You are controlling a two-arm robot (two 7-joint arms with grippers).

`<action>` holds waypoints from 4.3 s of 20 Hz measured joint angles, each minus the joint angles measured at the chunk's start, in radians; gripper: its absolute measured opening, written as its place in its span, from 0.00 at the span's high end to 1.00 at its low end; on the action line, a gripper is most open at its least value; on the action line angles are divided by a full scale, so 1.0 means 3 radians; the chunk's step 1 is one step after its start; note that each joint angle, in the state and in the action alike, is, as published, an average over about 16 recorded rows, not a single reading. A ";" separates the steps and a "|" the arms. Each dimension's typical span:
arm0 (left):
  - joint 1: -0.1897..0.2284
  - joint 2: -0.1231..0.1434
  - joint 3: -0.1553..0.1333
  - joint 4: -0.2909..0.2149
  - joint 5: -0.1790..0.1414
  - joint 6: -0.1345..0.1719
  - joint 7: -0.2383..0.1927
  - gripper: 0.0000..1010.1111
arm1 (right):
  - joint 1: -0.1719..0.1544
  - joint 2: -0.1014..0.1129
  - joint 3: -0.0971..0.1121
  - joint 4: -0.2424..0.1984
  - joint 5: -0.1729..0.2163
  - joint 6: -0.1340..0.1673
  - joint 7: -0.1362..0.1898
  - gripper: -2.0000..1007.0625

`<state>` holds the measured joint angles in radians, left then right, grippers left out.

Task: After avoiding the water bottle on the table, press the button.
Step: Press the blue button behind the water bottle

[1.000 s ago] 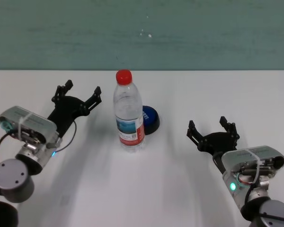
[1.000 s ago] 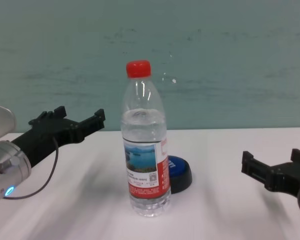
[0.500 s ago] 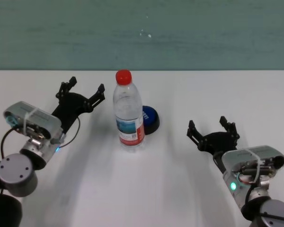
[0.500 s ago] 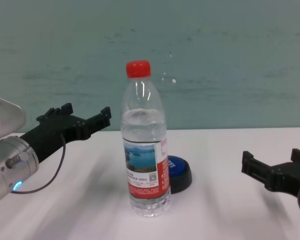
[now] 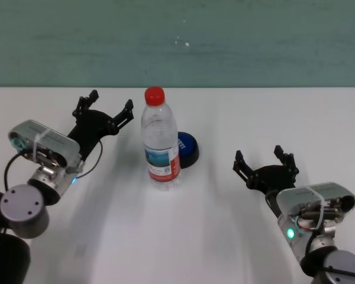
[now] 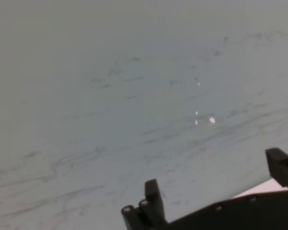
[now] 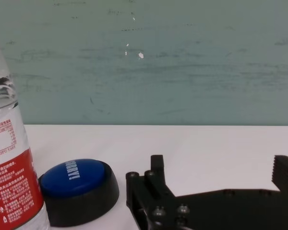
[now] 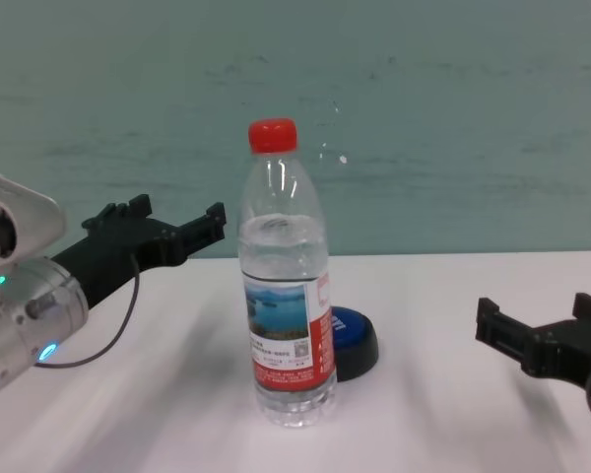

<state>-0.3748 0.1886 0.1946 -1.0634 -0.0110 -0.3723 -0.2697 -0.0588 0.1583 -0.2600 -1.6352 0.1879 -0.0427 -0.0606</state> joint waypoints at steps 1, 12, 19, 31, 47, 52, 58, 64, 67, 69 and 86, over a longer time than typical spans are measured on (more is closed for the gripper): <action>-0.0013 -0.0005 0.0005 0.0013 0.0005 -0.0004 0.0002 0.00 | 0.0000 0.0000 0.0000 0.0000 0.0000 0.0000 0.0000 0.00; -0.0087 -0.0059 0.0062 0.0069 0.0040 -0.0028 0.0009 0.00 | 0.0000 0.0000 0.0000 0.0000 0.0000 0.0000 0.0000 0.00; -0.0080 -0.0071 0.0082 0.0043 0.0041 -0.0022 0.0008 0.00 | 0.0000 0.0000 0.0000 0.0000 0.0000 0.0000 0.0000 0.00; -0.0064 -0.0071 0.0073 0.0030 0.0043 0.0012 0.0042 0.00 | 0.0000 0.0000 0.0000 0.0000 0.0000 0.0000 0.0000 0.00; -0.0045 -0.0025 -0.0128 0.0063 -0.0070 0.0218 0.0111 0.00 | 0.0000 0.0000 0.0000 0.0000 0.0000 0.0000 0.0000 0.00; 0.0017 0.0012 -0.0206 0.0013 -0.0123 0.0265 0.0113 0.00 | 0.0000 0.0000 0.0000 0.0000 0.0000 0.0000 0.0000 0.00; 0.0153 0.0066 -0.0290 -0.0116 -0.0186 0.0307 0.0096 0.00 | 0.0000 0.0000 0.0000 0.0000 0.0000 0.0000 0.0000 0.00; 0.0355 0.0131 -0.0367 -0.0347 -0.0283 0.0364 0.0045 0.00 | 0.0000 0.0000 0.0000 0.0000 0.0000 0.0000 0.0000 0.00; 0.0466 0.0164 -0.0402 -0.0485 -0.0340 0.0400 0.0015 0.00 | 0.0000 0.0000 0.0000 0.0000 0.0000 0.0000 0.0000 0.00; 0.0539 0.0185 -0.0421 -0.0579 -0.0381 0.0424 -0.0006 0.00 | 0.0000 0.0000 0.0000 0.0000 0.0000 0.0000 0.0000 0.00; 0.1066 0.0314 -0.0488 -0.1220 -0.0586 0.0517 -0.0076 0.00 | 0.0000 0.0000 0.0000 0.0000 0.0000 0.0000 0.0000 0.00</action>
<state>-0.0551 0.2827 0.0482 -1.4293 -0.1868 -0.2172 -0.2924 -0.0588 0.1583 -0.2600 -1.6352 0.1879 -0.0427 -0.0606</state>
